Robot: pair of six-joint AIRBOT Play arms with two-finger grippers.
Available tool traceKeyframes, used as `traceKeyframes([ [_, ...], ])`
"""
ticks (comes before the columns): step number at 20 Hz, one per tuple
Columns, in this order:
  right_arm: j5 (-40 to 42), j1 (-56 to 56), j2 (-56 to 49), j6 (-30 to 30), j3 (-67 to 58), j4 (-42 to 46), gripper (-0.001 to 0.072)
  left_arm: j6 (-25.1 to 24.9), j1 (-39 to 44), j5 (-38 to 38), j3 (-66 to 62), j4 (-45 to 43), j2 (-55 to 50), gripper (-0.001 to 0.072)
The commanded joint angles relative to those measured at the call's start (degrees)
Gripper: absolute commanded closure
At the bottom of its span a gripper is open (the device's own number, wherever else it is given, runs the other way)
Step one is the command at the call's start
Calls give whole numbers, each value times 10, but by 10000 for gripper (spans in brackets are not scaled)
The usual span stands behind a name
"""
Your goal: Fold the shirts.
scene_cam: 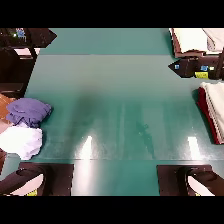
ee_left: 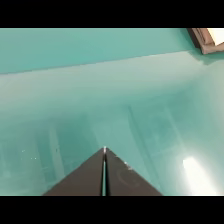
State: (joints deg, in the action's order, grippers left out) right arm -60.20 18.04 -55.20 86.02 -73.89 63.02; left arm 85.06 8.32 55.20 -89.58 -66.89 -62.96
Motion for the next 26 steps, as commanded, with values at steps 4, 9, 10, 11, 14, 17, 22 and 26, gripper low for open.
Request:
traceKeyframes([
  [4,0,2,0,0,0,0,694,0,0,-3,0,0,0,679],
  [9,0,2,0,0,0,0,694,0,0,-3,0,0,0,679],
  [10,0,2,0,0,0,0,694,0,0,-3,0,0,0,679],
  [11,0,2,0,0,0,0,694,0,0,-3,0,0,0,679],
  [14,0,2,0,0,0,0,694,1,0,-4,0,3,0,679],
  [17,1,2,0,0,0,0,694,0,-5,15,-3,-47,4,679],
  [22,1,1,0,0,0,0,694,4,-71,212,40,-256,13,610],
  [26,0,1,0,0,0,0,694,20,-157,166,200,-261,13,66],
])
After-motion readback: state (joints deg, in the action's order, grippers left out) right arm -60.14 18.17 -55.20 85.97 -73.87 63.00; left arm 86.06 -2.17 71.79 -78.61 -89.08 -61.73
